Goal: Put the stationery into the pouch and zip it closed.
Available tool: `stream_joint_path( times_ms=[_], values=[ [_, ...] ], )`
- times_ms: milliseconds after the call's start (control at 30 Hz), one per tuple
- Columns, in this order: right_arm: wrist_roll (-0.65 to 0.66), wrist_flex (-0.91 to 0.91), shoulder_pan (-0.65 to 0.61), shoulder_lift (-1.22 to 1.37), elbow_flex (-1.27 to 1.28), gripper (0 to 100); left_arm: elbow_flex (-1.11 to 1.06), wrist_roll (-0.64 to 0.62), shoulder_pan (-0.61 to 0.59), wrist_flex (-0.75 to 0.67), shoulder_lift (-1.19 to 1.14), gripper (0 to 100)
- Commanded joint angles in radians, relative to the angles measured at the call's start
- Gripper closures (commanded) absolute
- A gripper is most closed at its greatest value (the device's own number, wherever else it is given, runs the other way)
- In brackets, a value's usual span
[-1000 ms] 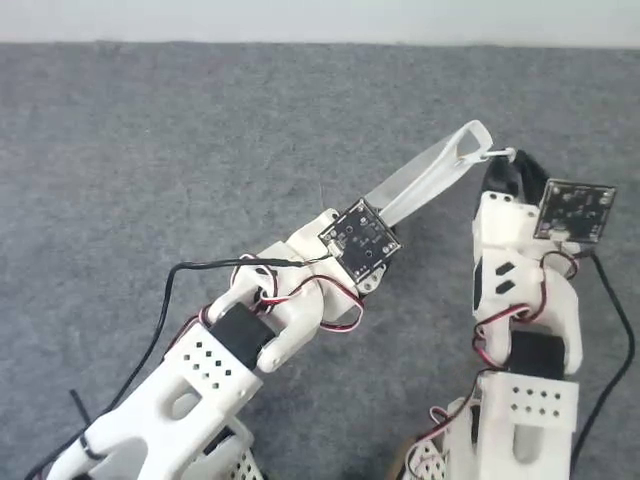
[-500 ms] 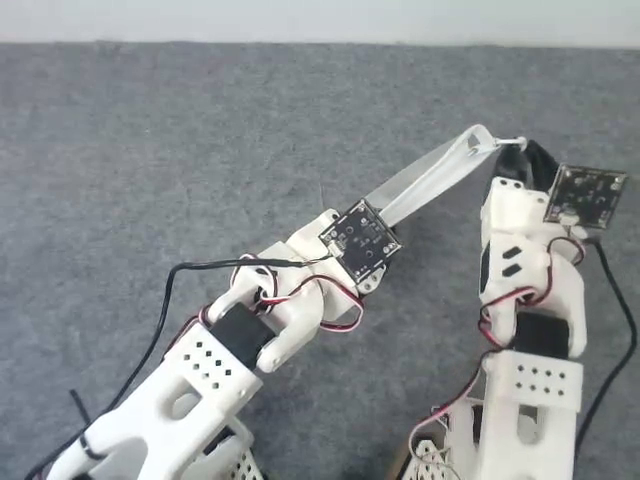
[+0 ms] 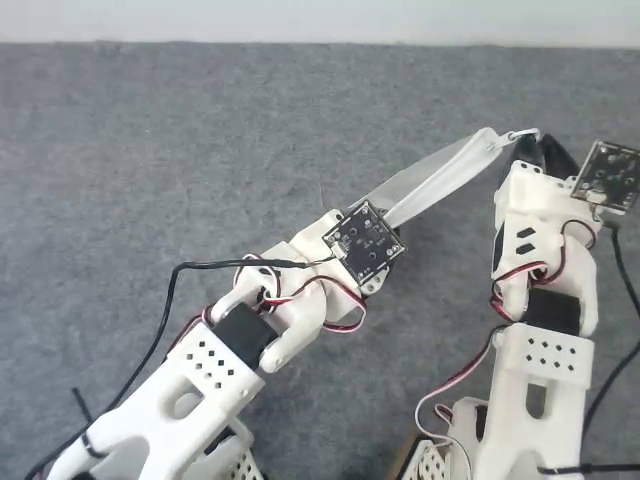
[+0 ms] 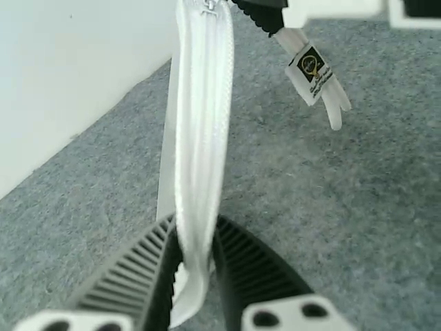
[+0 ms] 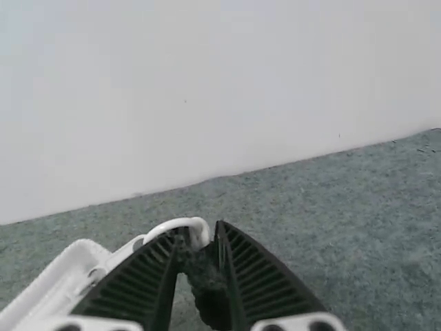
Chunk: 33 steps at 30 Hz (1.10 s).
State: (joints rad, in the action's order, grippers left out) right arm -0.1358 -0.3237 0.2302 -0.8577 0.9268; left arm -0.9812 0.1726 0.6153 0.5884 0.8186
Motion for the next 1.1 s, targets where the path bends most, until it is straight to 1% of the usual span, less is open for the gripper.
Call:
stream_joint_path(
  times_ms=[0, 133, 333, 600, 833, 933, 1067],
  values=[
    [-0.009, -0.005, 0.105, 0.047, -0.058, 99.2, -0.015, -0.023, -0.023, 0.029, 0.021, 99],
    [-0.009, -0.053, 0.102, 0.033, -0.06, 98.1, -0.015, -0.023, -0.023, 0.029, 0.021, 99],
    [-0.008, -0.242, 0.019, -0.128, -0.058, 81.5, -0.015, -0.023, -0.023, 0.029, 0.021, 99],
    [-0.006, -0.386, -0.085, -0.291, -0.052, 83.3, -0.015, -0.023, -0.023, 0.029, 0.021, 99],
    [-0.006, -0.483, -0.22, -0.348, -0.051, 83.3, -0.015, -0.023, -0.025, 0.028, 0.021, 99],
    [-0.006, -0.489, -0.246, -0.348, -0.037, 83.5, -0.013, -0.021, -0.026, 0.026, 0.021, 99],
    [-0.011, -0.415, -0.249, -0.352, 0.043, 83.6, -0.005, -0.02, -0.071, 0.021, 0.021, 99]
  ],
)
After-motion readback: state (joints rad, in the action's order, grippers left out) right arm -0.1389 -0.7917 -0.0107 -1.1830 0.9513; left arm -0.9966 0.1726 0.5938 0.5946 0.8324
